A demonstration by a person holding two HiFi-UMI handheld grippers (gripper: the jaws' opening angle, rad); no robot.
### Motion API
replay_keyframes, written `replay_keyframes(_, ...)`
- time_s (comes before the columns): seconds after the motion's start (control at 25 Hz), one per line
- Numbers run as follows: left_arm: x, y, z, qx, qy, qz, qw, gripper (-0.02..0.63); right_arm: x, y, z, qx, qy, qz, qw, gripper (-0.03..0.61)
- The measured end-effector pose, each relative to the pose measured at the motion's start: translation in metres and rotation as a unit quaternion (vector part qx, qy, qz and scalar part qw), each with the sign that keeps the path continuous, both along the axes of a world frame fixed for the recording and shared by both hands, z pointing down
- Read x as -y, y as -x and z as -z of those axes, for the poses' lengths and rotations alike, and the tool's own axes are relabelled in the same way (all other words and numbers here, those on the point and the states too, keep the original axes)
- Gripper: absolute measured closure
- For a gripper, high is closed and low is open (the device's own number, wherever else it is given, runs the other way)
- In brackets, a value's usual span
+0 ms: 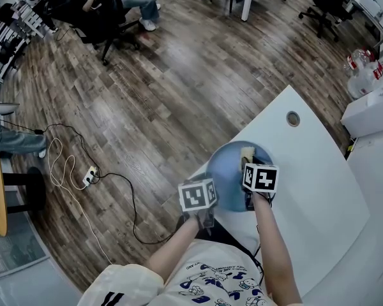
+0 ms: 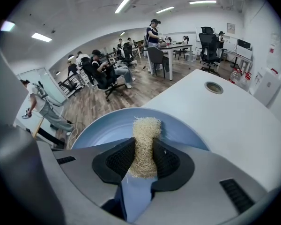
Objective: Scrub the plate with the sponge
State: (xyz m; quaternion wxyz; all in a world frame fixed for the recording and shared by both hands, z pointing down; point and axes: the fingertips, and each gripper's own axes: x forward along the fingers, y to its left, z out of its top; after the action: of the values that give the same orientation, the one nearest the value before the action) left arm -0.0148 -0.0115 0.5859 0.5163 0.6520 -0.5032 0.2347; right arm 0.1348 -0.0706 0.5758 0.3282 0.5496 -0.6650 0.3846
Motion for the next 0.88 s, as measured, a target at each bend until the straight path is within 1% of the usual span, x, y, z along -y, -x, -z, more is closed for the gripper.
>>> replay_keyframes(0.28, -0.002, 0.003, -0.002, -0.001, -0.001, 0.003, 1.0, 0.589, -0.008, -0.011, -0.001, -0.015, 0.006, -0.013, 1.0, 0.462)
replay_keyframes(0.52, -0.003, 0.002, -0.002, -0.002, -0.002, 0.006, 1.0, 0.589, -0.02, -0.029, -0.002, -0.027, 0.019, -0.029, 0.999, 0.462)
replay_keyframes(0.88, -0.001, 0.001, 0.0, -0.009, -0.004, 0.014, 0.9999, 0.589, -0.032, -0.042, -0.001, -0.051, 0.042, -0.029, 0.997, 0.462)
